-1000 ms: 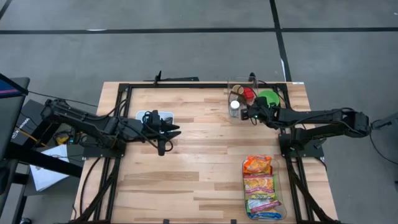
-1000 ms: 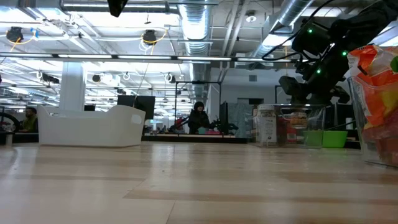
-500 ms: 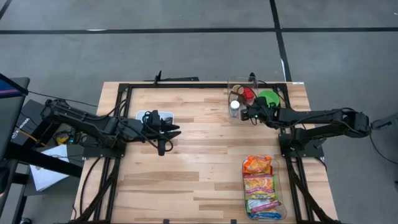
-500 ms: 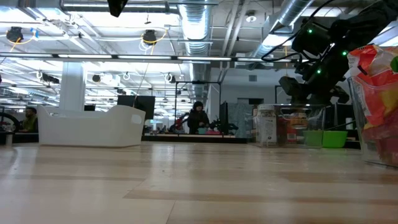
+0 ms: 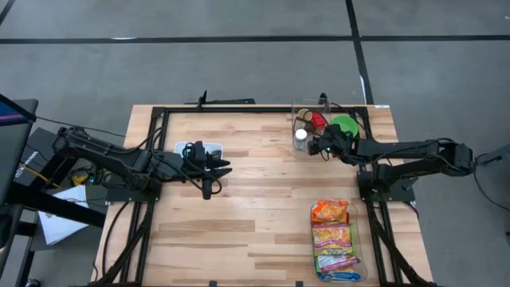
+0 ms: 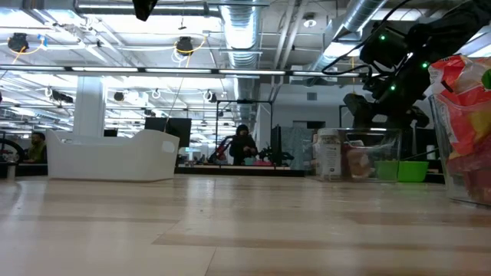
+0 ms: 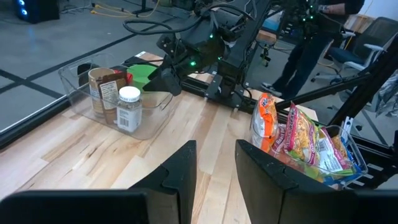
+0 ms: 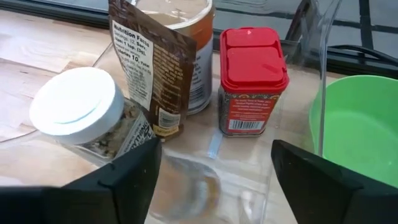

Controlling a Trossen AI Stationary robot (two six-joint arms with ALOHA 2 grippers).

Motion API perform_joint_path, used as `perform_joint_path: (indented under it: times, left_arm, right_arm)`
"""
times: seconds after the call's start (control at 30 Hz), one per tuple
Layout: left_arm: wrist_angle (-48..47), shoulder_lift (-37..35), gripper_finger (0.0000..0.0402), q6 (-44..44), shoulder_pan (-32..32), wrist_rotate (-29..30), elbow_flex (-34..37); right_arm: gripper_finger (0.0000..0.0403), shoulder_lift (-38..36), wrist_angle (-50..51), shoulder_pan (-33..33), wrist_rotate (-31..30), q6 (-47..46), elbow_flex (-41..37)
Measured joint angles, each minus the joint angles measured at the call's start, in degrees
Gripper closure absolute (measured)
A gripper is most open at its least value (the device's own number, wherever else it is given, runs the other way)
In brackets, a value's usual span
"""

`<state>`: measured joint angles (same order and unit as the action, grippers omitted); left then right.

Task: Pick & Place Food Item
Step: Return to Home Position

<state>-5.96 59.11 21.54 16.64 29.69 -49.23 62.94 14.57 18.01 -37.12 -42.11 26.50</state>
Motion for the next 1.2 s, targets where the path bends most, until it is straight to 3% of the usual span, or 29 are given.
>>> perform_joint_path:
  times: [0.27, 0.67, 1.03, 1.2]
  left_arm:
    - [0.0, 0.01, 0.0298, 0.74, 0.02, -1.14, -0.02]
    - [-0.17, -0.73, 0.0298, -0.39, 0.02, -1.1, -0.02]
    - [-8.96, -11.69, 0.0298, -0.73, 0.01, 0.44, 2.48]
    - [-5.13, -16.62, 0.0298, 1.09, 0.0, 2.55, 10.26]
  right_arm:
    - [0.0122, -4.15, 0.6, -2.04, 0.41, -0.81, -0.11]
    - [0.0122, -25.59, 1.36, -10.43, 0.08, 0.23, -0.11]
    - [0.0128, -43.0, 0.3, -23.0, 16.35, 2.18, 0.0]
    - [0.0199, -45.0, 0.68, -29.38, 16.39, 2.21, 0.0]
